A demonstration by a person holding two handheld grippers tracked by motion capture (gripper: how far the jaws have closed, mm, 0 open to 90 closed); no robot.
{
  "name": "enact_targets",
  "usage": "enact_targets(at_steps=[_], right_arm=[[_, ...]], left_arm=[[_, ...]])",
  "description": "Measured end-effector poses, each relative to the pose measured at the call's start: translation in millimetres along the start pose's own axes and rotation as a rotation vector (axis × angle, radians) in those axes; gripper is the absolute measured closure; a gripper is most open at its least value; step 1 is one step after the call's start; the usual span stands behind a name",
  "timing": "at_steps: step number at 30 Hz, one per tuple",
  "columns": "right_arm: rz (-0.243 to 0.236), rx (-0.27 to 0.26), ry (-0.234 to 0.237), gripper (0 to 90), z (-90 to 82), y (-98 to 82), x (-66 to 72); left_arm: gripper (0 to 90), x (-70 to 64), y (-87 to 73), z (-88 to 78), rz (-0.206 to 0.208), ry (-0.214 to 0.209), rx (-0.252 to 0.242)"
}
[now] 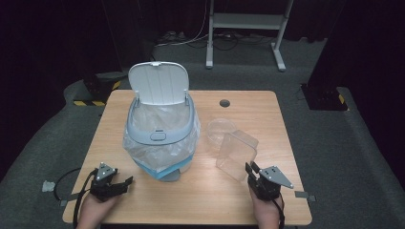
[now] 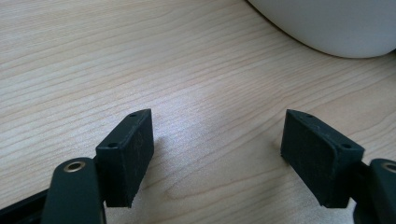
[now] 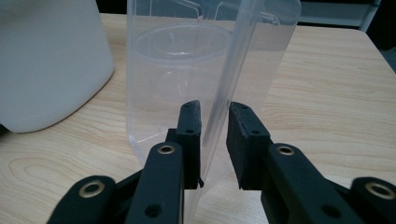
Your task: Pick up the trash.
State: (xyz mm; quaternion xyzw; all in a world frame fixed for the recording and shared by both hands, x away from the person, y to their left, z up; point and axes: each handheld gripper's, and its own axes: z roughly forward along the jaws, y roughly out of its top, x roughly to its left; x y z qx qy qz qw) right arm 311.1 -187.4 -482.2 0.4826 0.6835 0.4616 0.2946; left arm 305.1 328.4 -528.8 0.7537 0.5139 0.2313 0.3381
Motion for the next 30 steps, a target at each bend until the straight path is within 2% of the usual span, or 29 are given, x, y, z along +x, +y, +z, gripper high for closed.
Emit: enact_targets(at_steps=[11, 20, 30], right_arm=[[0.023, -0.018, 0.032, 81.7, -2.5, 0.5, -1.6], [0.011, -0.048, 0.042, 84.2, -6.7, 4.2, 1.7], [0.022, -0.073, 0.055, 85.0, -9.2, 9.2, 0.1]], left_arm=[[25.6, -0.1, 0.0, 0.0, 0.0, 0.0, 0.0], [25.6, 0.0, 0.0, -0.1, 0.002, 0.0, 0.001], [25.6, -0.2, 0.1, 0.3, -0.001, -0.002, -0.001]])
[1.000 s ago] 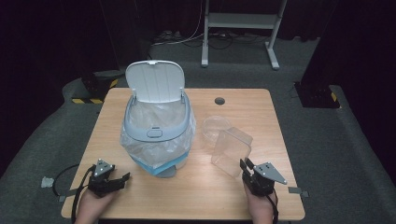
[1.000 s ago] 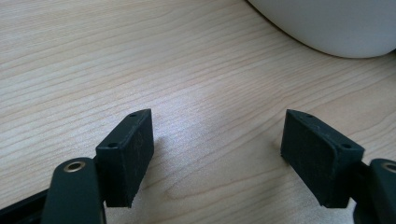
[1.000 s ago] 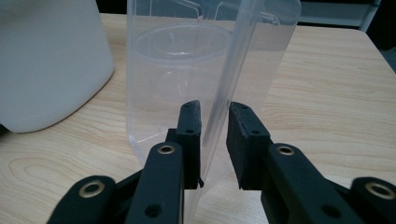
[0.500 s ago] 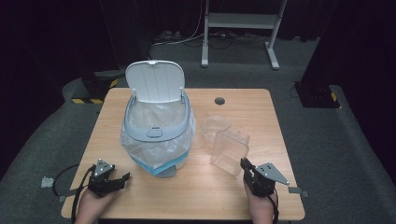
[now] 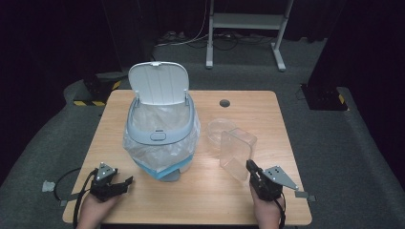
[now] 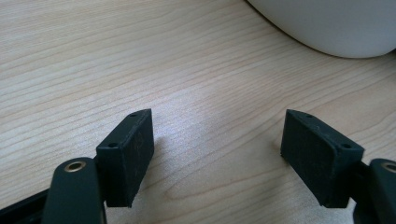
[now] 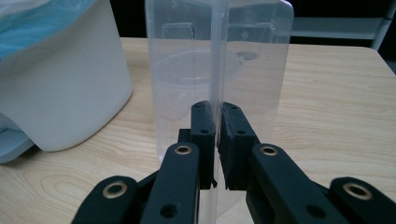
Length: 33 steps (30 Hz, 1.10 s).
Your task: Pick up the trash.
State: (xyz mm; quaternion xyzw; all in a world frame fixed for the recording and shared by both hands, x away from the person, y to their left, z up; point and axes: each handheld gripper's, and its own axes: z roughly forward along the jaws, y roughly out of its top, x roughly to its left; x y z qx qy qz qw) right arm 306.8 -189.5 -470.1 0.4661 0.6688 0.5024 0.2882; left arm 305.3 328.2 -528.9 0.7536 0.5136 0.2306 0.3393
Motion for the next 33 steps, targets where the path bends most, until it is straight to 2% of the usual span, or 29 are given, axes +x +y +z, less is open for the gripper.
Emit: enact_targets(at_steps=[7, 16, 22, 33], right_arm=[[-0.017, -0.018, 0.005, 85.3, -2.0, 7.6, -0.7], [-0.037, -0.014, 0.008, 85.3, 1.0, 18.6, 0.7], [-0.05, -0.045, 0.007, 85.5, -0.5, 32.2, 4.4], [-0.034, -0.106, -0.009, 85.5, -2.6, 54.5, 9.1]], left_arm=[[25.7, 0.2, 0.1, 0.1, 0.001, -0.001, -0.001], [25.7, 0.3, 0.1, 0.1, 0.003, -0.002, -0.001], [25.6, 0.8, 0.6, 0.7, 0.005, -0.007, -0.001], [23.9, 0.7, 0.4, 0.6, 0.016, -0.018, 0.002]])
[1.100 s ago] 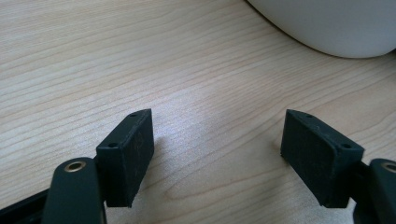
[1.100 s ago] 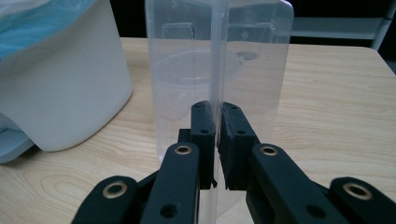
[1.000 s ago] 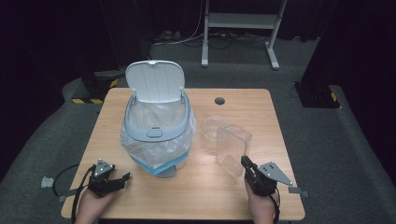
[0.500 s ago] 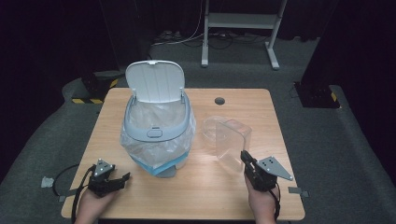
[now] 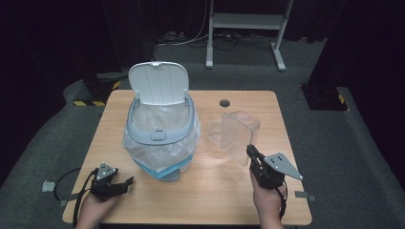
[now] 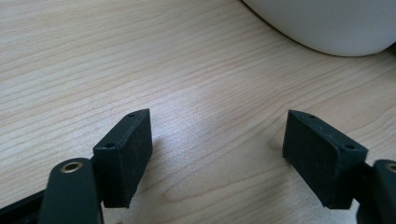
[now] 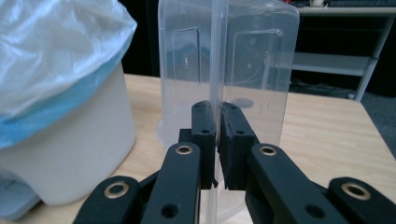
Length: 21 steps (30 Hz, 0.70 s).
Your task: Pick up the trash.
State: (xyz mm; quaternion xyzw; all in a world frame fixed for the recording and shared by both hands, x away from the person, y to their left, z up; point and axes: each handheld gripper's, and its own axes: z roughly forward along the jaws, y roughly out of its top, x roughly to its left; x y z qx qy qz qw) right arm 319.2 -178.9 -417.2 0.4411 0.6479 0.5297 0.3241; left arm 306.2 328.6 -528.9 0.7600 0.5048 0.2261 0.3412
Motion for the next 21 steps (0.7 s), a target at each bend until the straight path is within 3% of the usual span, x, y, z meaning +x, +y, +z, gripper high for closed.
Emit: enact_targets(at_steps=[10, 21], right_arm=[[-0.015, -0.077, 0.011, 85.4, 0.4, 24.9, 8.0], [0.007, -0.119, 0.017, 85.5, 0.1, 34.3, 8.5]], left_arm=[[23.8, -0.8, -0.7, -0.8, 0.007, -0.007, 0.0], [23.7, -0.7, -0.7, -0.8, 0.007, -0.007, 0.0]])
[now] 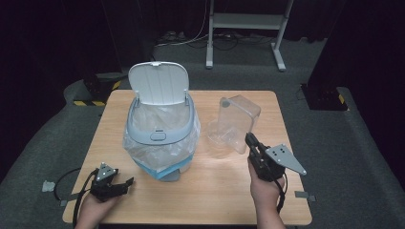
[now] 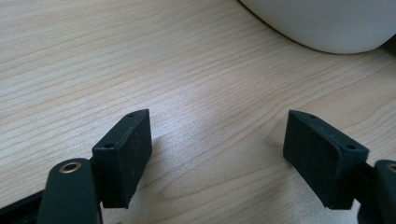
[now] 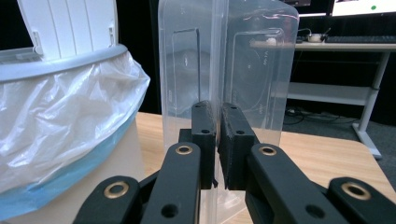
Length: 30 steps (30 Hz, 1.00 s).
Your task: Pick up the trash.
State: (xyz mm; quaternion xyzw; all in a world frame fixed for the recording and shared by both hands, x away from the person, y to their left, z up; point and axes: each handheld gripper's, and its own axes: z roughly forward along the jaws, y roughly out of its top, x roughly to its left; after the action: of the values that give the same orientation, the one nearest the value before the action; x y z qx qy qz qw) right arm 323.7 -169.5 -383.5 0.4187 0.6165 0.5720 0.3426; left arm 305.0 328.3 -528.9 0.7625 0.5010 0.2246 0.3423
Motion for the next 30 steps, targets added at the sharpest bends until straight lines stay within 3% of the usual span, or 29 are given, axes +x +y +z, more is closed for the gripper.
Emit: enact_targets(at_steps=[17, 30], right_arm=[[-0.015, -0.085, -0.015, 85.4, -0.4, 25.0, 2.1], [-0.028, -0.141, -0.012, 85.5, -0.2, 38.8, 11.8]], left_arm=[[23.8, 0.0, 0.2, 0.2, 0.001, -0.002, 0.0], [23.8, 0.0, 0.1, 0.2, 0.001, -0.002, 0.0]])
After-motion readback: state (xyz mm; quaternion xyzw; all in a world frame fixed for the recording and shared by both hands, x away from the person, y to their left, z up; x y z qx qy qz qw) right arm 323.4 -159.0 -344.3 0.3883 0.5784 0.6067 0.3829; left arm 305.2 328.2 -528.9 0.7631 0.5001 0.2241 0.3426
